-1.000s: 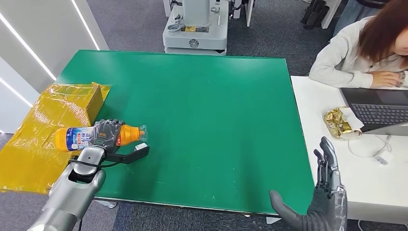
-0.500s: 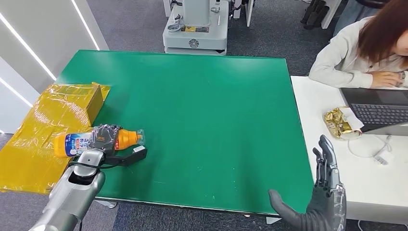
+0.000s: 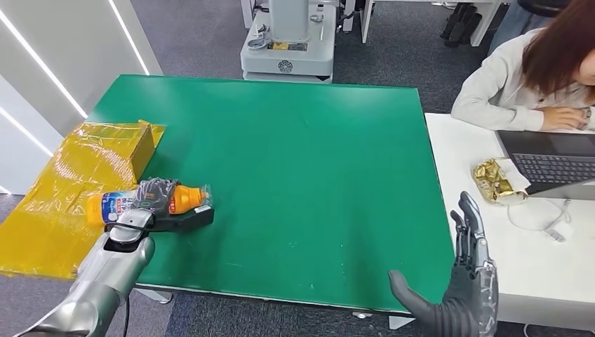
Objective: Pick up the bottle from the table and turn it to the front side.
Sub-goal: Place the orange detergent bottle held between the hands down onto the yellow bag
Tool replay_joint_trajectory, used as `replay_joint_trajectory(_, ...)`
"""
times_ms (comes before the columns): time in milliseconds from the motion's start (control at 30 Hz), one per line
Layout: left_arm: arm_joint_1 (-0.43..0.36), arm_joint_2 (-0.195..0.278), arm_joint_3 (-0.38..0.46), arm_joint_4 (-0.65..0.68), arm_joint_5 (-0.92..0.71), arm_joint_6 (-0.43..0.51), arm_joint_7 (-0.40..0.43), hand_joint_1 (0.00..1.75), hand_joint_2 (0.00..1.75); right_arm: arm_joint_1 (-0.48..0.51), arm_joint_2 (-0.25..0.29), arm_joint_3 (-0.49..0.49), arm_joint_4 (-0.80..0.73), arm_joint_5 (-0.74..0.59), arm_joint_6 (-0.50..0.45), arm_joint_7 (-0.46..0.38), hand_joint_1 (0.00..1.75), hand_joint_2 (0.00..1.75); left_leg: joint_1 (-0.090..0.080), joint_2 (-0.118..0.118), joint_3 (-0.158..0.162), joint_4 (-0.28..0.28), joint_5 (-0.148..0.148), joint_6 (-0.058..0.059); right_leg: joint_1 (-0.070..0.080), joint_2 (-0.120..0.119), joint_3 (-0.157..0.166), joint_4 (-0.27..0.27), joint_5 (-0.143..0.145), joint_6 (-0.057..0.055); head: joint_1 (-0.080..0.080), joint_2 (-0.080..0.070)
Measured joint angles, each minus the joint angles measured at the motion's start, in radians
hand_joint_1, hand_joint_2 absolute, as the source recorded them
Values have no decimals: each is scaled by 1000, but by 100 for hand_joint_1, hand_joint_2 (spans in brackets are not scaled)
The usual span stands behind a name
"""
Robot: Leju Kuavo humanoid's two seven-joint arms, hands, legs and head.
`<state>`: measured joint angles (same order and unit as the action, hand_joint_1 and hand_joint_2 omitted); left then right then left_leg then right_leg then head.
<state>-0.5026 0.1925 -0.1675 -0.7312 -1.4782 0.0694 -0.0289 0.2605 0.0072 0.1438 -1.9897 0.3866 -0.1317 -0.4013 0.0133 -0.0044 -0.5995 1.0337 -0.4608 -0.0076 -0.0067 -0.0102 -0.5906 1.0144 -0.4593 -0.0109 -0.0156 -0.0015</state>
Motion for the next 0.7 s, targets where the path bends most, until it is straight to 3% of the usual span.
replay_joint_trajectory(200,-91,-8,0,148,-4,0,-1,175,175,-3,0,0,12,-7,-1,1,0,175,0,0,9,-2,1,-2,0,-1,8,0,0,-1,0,0)
replay_joint_trajectory(500,-133,-14,0,220,-15,-1,6,175,175,-3,0,0,18,-10,-1,1,0,175,0,-1,13,-3,2,-4,0,-1,11,1,0,-2,0,0)
replay_joint_trajectory(600,-146,-16,-1,238,-23,-5,18,70,175,-2,0,0,21,-12,-4,0,0,175,0,-1,13,-4,3,-4,0,-1,11,1,0,-2,0,0)
replay_joint_trajectory(633,-152,-17,-2,244,-24,-6,21,26,175,-2,0,0,22,-12,-7,0,0,175,0,-1,14,-4,3,-5,0,-1,11,1,1,-3,0,0)
replay_joint_trajectory(700,-165,-18,-6,259,-26,-6,27,9,175,0,0,0,23,-12,-15,0,0,175,0,-1,14,-4,3,-5,0,-1,11,1,1,-4,0,0)
